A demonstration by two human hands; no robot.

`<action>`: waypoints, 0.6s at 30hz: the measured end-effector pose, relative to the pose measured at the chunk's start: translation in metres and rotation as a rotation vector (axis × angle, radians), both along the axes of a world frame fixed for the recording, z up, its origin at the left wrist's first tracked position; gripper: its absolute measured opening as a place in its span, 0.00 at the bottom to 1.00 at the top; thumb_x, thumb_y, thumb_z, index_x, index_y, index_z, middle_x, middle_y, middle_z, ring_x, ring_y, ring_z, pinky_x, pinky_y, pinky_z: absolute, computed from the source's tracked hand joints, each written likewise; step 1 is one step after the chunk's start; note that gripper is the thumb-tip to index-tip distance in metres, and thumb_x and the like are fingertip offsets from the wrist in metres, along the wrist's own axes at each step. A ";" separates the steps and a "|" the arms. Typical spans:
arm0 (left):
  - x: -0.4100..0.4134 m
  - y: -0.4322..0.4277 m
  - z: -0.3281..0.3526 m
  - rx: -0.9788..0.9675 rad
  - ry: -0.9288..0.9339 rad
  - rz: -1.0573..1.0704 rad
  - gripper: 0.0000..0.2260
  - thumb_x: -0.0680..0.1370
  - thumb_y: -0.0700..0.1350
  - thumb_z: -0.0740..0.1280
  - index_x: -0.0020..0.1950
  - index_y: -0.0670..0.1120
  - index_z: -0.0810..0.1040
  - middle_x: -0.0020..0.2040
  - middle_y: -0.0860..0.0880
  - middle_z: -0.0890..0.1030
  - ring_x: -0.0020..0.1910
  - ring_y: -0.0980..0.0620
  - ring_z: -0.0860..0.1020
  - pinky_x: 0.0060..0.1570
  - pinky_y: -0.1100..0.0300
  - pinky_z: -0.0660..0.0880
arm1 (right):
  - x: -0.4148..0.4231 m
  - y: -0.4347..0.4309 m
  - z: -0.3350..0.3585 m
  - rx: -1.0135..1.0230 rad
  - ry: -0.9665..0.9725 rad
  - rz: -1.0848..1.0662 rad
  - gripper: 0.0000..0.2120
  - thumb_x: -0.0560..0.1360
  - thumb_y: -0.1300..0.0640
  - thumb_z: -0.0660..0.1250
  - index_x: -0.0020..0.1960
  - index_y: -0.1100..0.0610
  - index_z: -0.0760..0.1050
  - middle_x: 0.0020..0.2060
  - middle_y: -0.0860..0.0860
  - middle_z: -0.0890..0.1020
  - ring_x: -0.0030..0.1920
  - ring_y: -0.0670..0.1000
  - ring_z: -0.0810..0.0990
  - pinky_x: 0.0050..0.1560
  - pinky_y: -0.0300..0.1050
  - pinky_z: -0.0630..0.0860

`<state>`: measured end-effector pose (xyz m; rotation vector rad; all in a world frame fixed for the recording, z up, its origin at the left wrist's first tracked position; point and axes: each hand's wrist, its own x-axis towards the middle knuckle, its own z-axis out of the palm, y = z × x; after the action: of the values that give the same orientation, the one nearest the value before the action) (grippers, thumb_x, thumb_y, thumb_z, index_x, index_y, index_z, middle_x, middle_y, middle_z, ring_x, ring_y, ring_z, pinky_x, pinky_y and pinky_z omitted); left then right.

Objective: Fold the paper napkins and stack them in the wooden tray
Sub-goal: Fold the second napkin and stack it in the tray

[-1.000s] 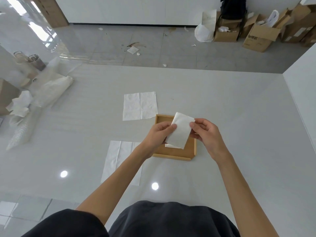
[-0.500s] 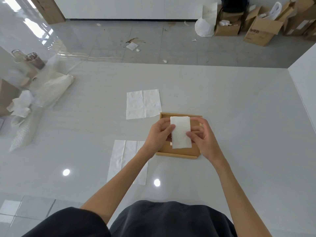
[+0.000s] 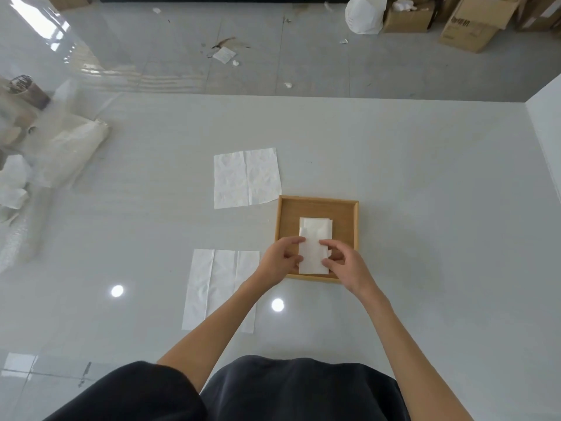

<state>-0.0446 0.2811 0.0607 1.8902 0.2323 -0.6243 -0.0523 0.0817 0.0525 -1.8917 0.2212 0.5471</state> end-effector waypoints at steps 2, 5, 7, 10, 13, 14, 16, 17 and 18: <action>0.010 -0.004 -0.011 0.055 0.016 -0.040 0.21 0.79 0.34 0.67 0.71 0.46 0.74 0.47 0.47 0.81 0.41 0.51 0.81 0.46 0.61 0.82 | 0.010 0.002 -0.013 -0.040 0.021 0.014 0.21 0.78 0.66 0.69 0.66 0.48 0.76 0.54 0.51 0.79 0.48 0.49 0.82 0.45 0.38 0.81; 0.027 -0.010 -0.026 0.159 -0.032 -0.099 0.21 0.79 0.34 0.66 0.72 0.46 0.73 0.60 0.46 0.78 0.42 0.53 0.78 0.37 0.74 0.73 | 0.026 0.005 -0.030 -0.113 0.005 0.036 0.21 0.78 0.66 0.68 0.67 0.50 0.76 0.57 0.49 0.77 0.47 0.49 0.81 0.49 0.42 0.82; 0.037 -0.013 -0.038 0.192 -0.067 -0.139 0.23 0.79 0.33 0.66 0.73 0.44 0.72 0.68 0.46 0.74 0.44 0.53 0.76 0.41 0.75 0.72 | 0.035 0.007 -0.041 -0.165 -0.014 0.046 0.21 0.78 0.66 0.68 0.67 0.51 0.75 0.57 0.47 0.77 0.47 0.47 0.79 0.49 0.39 0.79; 0.046 -0.017 -0.054 0.227 -0.063 -0.189 0.25 0.79 0.33 0.67 0.75 0.44 0.70 0.70 0.45 0.71 0.43 0.54 0.74 0.52 0.67 0.73 | 0.045 0.008 -0.055 -0.222 -0.029 0.058 0.21 0.78 0.67 0.68 0.67 0.51 0.75 0.57 0.47 0.76 0.47 0.48 0.78 0.48 0.35 0.73; 0.046 -0.019 -0.068 0.229 -0.042 -0.235 0.27 0.79 0.33 0.67 0.77 0.44 0.67 0.70 0.44 0.69 0.43 0.55 0.72 0.56 0.62 0.74 | 0.046 0.008 -0.065 -0.254 -0.015 0.073 0.22 0.77 0.68 0.67 0.67 0.51 0.75 0.58 0.47 0.76 0.48 0.48 0.78 0.50 0.37 0.72; 0.046 -0.020 -0.072 0.239 -0.042 -0.246 0.27 0.79 0.32 0.67 0.77 0.44 0.66 0.70 0.45 0.69 0.43 0.55 0.72 0.55 0.63 0.73 | 0.045 0.008 -0.068 -0.262 -0.008 0.072 0.22 0.78 0.68 0.67 0.67 0.51 0.74 0.58 0.47 0.76 0.48 0.48 0.78 0.50 0.36 0.72; 0.046 -0.021 -0.080 0.254 -0.058 -0.262 0.28 0.79 0.32 0.67 0.77 0.43 0.66 0.71 0.45 0.68 0.44 0.55 0.72 0.54 0.66 0.71 | 0.042 0.007 -0.073 -0.278 -0.001 0.057 0.22 0.78 0.68 0.67 0.67 0.51 0.74 0.58 0.47 0.76 0.49 0.46 0.77 0.50 0.34 0.72; 0.046 -0.022 -0.082 0.254 -0.069 -0.271 0.28 0.79 0.31 0.67 0.78 0.43 0.65 0.72 0.46 0.67 0.44 0.54 0.72 0.53 0.67 0.71 | 0.041 0.007 -0.075 -0.288 -0.005 0.048 0.22 0.78 0.68 0.67 0.68 0.51 0.74 0.58 0.47 0.76 0.49 0.46 0.77 0.50 0.34 0.71; 0.046 -0.023 -0.084 0.256 -0.083 -0.283 0.28 0.79 0.31 0.66 0.78 0.43 0.65 0.72 0.46 0.66 0.44 0.54 0.73 0.53 0.67 0.70 | 0.040 0.007 -0.076 -0.295 -0.011 0.037 0.21 0.78 0.67 0.67 0.68 0.51 0.74 0.58 0.47 0.76 0.50 0.46 0.77 0.50 0.33 0.71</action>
<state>0.0017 0.2580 -0.0233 2.2134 -0.0123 -0.7308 -0.0124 0.0892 -0.0238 -2.1882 0.2716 0.5525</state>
